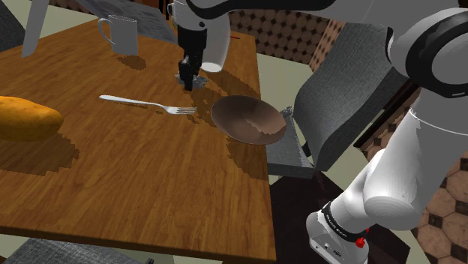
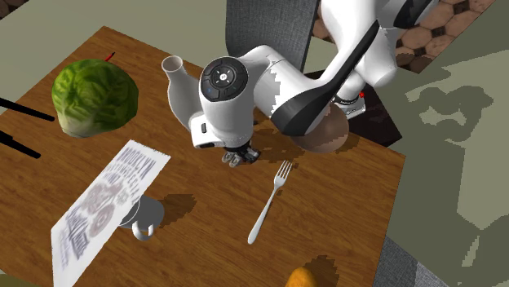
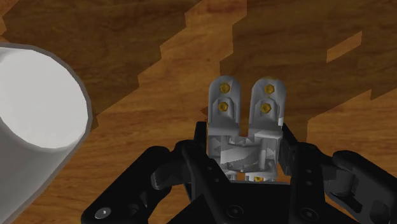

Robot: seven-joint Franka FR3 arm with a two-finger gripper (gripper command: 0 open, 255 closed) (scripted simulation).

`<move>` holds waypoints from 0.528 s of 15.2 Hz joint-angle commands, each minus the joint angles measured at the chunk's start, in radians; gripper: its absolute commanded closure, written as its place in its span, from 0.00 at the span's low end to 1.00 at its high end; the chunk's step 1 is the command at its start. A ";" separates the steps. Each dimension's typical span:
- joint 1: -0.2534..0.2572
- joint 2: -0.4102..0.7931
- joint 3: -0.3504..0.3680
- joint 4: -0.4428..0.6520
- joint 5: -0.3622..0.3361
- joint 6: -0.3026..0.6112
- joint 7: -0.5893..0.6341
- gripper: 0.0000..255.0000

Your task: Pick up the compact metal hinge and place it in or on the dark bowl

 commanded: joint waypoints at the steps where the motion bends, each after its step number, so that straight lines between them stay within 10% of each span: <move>1: -0.003 0.009 -0.004 -0.003 -0.004 0.001 0.000 1.00; 8: -0.001 0.011 -0.003 0.087 -0.003 -0.086 -0.004 1.00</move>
